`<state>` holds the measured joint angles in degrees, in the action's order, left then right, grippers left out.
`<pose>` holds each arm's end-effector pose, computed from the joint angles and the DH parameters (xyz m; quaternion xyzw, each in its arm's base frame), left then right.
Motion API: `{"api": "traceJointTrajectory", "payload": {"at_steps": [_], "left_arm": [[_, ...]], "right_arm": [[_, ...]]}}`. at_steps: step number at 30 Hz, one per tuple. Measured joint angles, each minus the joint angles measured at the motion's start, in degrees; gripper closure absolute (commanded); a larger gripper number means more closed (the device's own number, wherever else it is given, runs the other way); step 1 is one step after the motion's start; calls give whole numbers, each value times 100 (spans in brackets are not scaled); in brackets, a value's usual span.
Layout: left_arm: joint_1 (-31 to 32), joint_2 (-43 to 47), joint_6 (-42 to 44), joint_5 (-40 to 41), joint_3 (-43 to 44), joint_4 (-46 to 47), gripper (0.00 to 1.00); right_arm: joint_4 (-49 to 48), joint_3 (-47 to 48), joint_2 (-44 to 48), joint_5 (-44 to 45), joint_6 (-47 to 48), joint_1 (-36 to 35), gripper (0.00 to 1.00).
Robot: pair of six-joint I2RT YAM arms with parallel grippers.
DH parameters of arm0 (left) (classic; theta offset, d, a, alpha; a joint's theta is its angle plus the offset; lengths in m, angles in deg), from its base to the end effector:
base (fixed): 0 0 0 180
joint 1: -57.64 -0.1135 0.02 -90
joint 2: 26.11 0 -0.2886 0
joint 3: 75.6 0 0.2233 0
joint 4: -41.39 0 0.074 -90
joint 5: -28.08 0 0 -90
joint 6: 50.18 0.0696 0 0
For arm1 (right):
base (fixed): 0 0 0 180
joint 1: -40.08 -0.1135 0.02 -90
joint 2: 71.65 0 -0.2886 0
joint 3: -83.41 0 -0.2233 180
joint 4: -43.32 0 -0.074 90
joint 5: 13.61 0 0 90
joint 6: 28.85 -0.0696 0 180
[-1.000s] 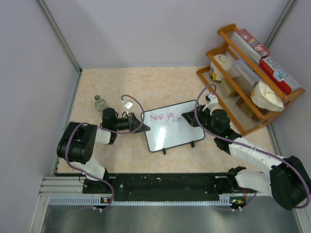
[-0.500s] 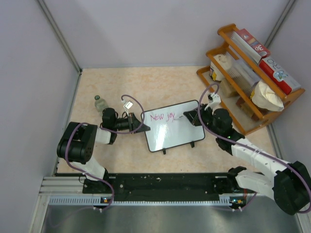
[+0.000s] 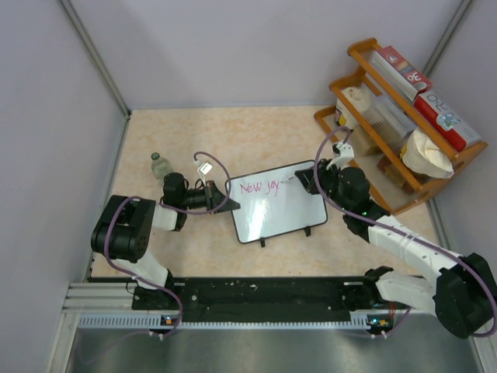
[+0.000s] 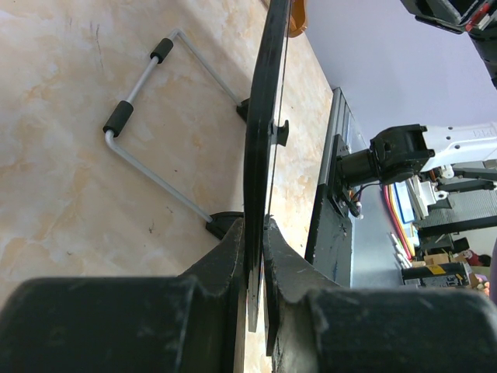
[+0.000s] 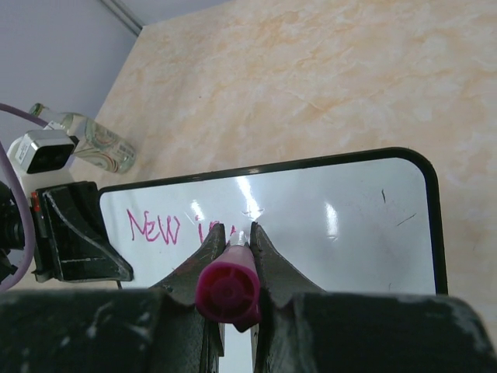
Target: Write a sentence on the whiteboard
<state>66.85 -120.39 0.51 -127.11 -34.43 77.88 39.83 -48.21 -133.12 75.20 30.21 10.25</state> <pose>0.2608 -0.1063 0.1932 0.1354 0.7360 -0.6007 0.2814 0.2086 0.1212 0.2925 0.0007 0.7638 0.3333 0.5528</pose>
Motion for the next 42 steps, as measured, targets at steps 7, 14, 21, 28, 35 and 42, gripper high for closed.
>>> {"api": "traceJointTrajectory", "payload": {"at_steps": [7, 14, 21, 28, 35, 42], "left_arm": [[0, 0, 0, 2, 0, 0, 100], [0, 0, -2, 2, 0, -2, 100], [0, 0, -2, 2, 0, 0, 100], [0, 0, -2, 0, 0, 0, 100], [0, 0, -4, 2, 0, -2, 100], [0, 0, -4, 0, 0, -2, 100]], "right_arm": [[-15, 2, -107, 57, 4, 0, 100], [-66, 2, -136, 116, -11, 0, 100], [-118, 7, -144, 160, -13, 0, 100], [-107, 133, -216, 225, 9, 0, 100], [-131, 144, -271, 155, 7, 0, 100], [-122, 142, -282, 17, 9, 0, 100]]}}
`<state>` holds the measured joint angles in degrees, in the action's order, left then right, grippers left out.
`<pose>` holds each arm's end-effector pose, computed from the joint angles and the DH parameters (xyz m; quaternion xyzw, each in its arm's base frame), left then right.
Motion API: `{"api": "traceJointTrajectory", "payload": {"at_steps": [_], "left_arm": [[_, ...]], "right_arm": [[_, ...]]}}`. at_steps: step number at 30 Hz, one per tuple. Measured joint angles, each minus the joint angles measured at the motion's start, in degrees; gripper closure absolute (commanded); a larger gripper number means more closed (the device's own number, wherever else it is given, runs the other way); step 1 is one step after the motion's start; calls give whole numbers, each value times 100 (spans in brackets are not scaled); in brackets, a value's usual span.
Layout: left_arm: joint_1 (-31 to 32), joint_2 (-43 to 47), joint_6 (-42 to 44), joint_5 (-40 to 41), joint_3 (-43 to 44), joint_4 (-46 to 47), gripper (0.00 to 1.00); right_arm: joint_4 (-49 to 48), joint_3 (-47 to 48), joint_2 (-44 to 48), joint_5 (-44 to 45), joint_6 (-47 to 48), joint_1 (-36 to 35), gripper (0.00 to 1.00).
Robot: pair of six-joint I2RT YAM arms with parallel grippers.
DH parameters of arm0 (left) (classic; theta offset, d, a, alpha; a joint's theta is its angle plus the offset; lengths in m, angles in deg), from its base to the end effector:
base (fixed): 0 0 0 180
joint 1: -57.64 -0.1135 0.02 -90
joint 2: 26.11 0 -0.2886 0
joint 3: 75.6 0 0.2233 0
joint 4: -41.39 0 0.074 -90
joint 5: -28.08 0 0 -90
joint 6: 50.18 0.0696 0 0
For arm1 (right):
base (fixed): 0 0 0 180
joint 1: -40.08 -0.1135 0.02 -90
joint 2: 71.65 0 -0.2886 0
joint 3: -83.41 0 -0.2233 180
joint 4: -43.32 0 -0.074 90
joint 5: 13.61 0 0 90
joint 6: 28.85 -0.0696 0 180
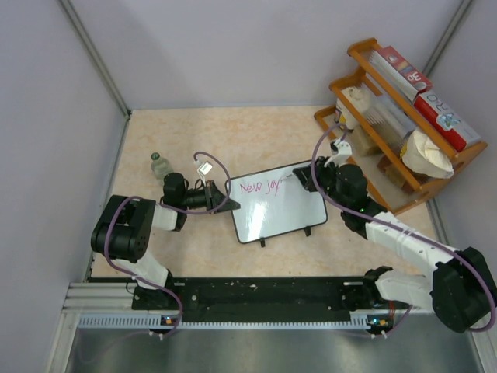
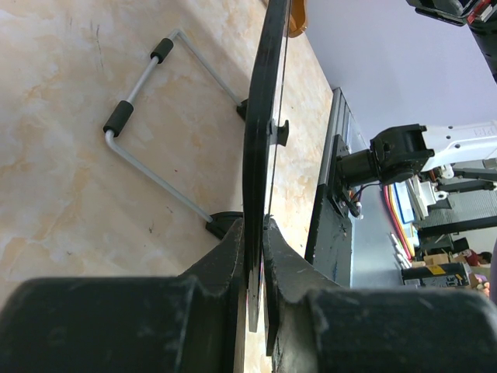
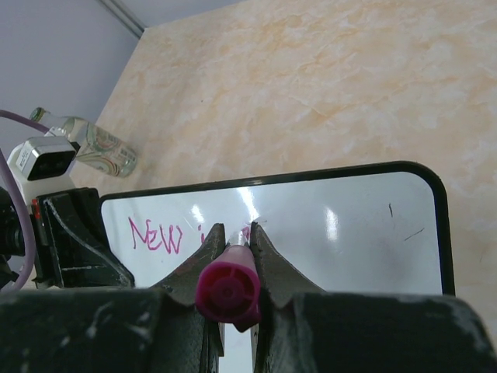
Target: Write a sentence on the whiteboard
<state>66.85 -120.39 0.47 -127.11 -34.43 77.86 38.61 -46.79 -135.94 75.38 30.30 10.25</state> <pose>0.2608 -0.1063 0.1931 0.1350 0.7361 -0.6008 0.2811 0.2184 0.1267 0.2933 0.0011 0.7648 0.3312 0.5526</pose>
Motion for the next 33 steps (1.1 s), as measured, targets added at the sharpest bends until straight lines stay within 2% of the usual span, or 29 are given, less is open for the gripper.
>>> {"api": "traceJointTrajectory", "payload": {"at_steps": [33], "left_arm": [[0, 0, -4, 2, 0, 2, 100]], "right_arm": [[127, -284, 267, -118, 24, 0, 100]]}}
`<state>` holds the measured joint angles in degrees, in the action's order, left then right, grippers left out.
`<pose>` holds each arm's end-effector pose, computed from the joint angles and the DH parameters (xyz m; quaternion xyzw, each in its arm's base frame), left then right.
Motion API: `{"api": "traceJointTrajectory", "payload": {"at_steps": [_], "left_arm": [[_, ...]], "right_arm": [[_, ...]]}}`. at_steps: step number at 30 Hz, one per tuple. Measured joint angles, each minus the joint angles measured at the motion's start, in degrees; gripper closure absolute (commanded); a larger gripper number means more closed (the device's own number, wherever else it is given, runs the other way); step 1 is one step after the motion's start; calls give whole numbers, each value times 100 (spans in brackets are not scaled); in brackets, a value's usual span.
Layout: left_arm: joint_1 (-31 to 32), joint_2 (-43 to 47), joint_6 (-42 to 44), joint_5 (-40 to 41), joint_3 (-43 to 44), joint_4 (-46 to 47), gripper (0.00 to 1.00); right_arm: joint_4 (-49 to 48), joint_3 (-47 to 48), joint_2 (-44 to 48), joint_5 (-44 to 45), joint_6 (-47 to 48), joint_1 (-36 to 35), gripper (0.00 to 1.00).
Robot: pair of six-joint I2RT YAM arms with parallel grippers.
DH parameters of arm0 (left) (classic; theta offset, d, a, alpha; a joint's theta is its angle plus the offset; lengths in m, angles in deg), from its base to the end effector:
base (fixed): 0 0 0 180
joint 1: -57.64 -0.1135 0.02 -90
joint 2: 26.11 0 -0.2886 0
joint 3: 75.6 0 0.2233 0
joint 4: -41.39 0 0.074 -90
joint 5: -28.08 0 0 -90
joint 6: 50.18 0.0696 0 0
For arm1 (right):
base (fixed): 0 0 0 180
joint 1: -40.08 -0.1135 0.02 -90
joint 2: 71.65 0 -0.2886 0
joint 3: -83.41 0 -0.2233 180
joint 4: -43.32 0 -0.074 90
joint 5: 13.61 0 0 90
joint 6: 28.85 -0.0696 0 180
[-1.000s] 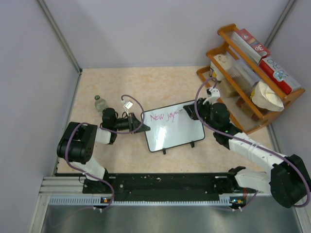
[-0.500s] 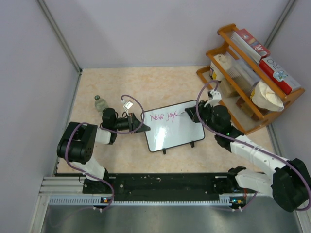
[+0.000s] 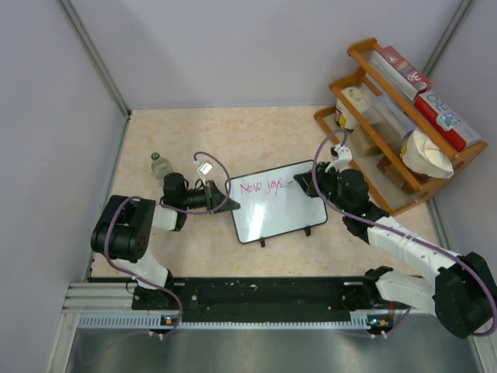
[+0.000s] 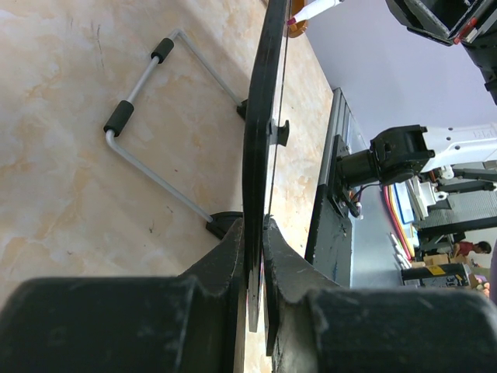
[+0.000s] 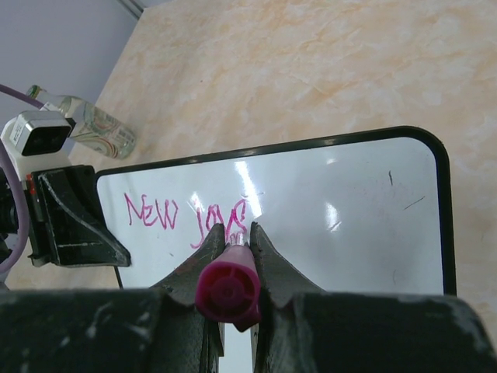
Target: Write a sentence on the whiteboard
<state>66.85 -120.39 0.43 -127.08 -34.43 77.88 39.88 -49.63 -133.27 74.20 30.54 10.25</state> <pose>0.2609 -0.1063 0.1932 0.1347 0.7362 -0.6007 0.2812 0.2066 0.1215 0.2830 -0.0069 0.7728 0.3321 0.5408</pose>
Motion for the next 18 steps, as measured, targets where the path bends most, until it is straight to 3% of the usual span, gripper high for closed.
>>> {"api": "traceJointTrajectory", "payload": {"at_steps": [11, 18], "left_arm": [[0, 0, 2, -7, 0, 17, 100], [0, 0, 2, -17, 0, 22, 100]], "right_arm": [[-243, 0, -129, -459, -380, 229, 100], [-192, -20, 442, -610, -522, 564, 100]]}}
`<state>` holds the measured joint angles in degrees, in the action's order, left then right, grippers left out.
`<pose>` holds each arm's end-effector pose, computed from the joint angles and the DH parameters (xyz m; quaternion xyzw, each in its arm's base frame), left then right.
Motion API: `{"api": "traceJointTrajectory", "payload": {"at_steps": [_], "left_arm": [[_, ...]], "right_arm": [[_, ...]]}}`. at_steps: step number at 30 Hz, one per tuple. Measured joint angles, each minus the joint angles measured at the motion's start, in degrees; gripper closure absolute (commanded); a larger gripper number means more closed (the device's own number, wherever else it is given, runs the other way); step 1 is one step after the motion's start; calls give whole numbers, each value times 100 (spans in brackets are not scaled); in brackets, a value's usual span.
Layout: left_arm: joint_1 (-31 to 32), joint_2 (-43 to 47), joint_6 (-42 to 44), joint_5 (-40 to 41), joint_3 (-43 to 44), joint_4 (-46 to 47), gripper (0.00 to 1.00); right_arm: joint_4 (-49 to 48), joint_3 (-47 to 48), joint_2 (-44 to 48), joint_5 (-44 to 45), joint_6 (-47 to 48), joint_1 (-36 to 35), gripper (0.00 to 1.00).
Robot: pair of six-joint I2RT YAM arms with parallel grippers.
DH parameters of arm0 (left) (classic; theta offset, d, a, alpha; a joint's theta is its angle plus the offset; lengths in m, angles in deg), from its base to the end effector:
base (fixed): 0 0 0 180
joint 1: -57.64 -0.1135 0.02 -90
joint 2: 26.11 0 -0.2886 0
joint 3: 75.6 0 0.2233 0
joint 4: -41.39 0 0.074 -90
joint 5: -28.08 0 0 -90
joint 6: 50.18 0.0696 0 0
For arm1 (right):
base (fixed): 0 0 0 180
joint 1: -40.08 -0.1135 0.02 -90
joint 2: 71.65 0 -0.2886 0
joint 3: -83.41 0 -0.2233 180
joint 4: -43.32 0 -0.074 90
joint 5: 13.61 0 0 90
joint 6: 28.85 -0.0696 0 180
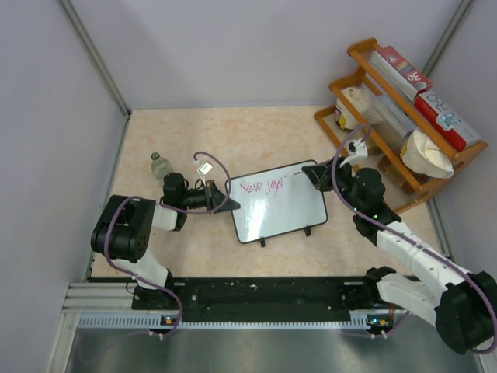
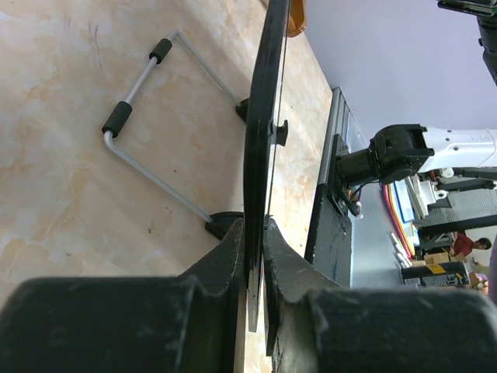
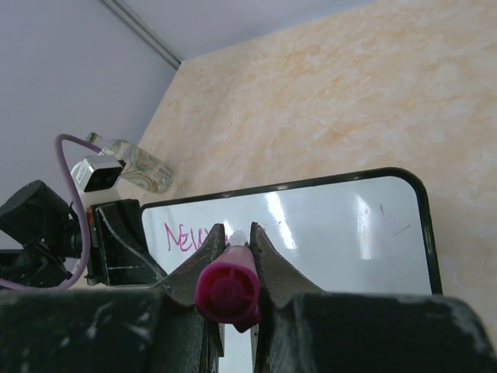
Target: Write a sentence on the whiteboard
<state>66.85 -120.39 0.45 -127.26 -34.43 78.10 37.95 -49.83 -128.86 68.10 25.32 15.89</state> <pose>0.2608 -0.1064 0.1936 0.1369 0.7350 -0.6014 0.2818 0.2017 0.1016 0.3030 0.0261 0.7370 0.3829 0.5564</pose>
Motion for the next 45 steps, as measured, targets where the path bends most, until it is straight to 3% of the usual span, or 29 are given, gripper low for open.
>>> {"api": "traceJointTrajectory", "payload": {"at_steps": [14, 45], "left_arm": [[0, 0, 0, -2, 0, 0, 100], [0, 0, -4, -2, 0, 0, 100]], "right_arm": [[713, 195, 76, 466, 776, 0, 100], [339, 269, -431, 380, 859, 0, 100]]}}
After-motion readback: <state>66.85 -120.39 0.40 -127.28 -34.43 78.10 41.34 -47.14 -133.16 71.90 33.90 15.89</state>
